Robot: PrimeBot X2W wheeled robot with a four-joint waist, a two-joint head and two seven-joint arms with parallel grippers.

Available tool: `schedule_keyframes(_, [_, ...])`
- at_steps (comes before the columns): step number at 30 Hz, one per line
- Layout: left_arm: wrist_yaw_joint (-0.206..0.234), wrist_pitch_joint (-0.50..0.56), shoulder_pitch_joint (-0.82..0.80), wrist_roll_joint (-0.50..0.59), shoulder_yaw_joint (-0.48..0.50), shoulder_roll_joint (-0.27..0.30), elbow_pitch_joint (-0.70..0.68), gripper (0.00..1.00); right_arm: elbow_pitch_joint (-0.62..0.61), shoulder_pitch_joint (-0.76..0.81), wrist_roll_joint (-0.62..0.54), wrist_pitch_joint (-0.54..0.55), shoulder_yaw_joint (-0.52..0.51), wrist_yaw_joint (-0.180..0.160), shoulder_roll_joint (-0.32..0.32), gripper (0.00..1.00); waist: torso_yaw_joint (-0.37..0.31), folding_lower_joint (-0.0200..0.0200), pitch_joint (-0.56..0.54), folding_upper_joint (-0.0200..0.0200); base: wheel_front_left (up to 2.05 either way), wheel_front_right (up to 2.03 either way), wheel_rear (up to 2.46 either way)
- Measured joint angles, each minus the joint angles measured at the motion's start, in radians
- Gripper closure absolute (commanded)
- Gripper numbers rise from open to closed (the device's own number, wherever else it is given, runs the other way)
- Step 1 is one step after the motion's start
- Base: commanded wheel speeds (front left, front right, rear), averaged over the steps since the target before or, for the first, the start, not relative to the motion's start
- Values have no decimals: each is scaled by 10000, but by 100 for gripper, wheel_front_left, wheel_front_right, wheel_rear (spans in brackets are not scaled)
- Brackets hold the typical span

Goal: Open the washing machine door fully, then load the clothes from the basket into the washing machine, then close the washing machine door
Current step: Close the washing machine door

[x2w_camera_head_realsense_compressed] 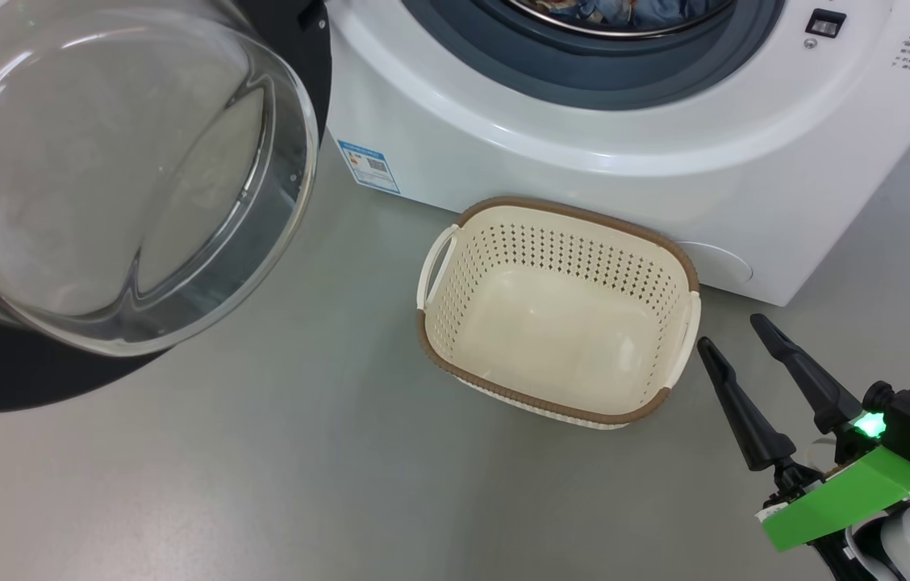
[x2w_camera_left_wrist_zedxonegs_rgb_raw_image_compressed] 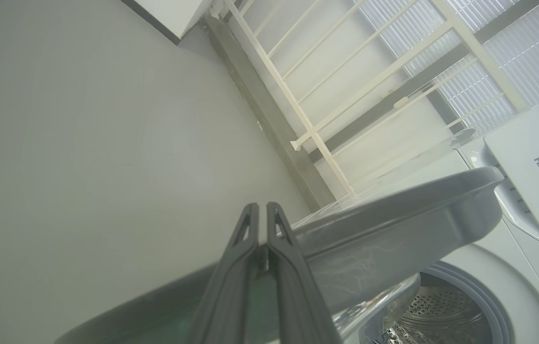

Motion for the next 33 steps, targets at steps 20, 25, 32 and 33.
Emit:
schedule_keyframes(20, [2, 2378, -87, -974, -148, 274, 73, 100, -6, -5, 0, 0, -4, 0, -201, 0, 84, -1, -76, 0, 0, 0, 0])
schedule_keyframes(25, [0, 2767, -77, -1053, -155, 297, 52, 100, -6, -4, 2, 0, -6, 0, -201, 0, 83, -2, -164, 0, 0, 0, 0])
schedule_keyframes(32, [2, 3331, -39, -1124, -163, 297, -21, 100, -10, 2, 2, 0, -17, 0, -194, 0, 63, -1, -307, 0, 0, 0, 0])
schedule_keyframes(33, [2, 3367, -23, -1183, -167, 288, -27, 100, -12, 7, 2, 0, -19, 0, -194, 0, 63, -2, -329, 0, 0, 0, 0])
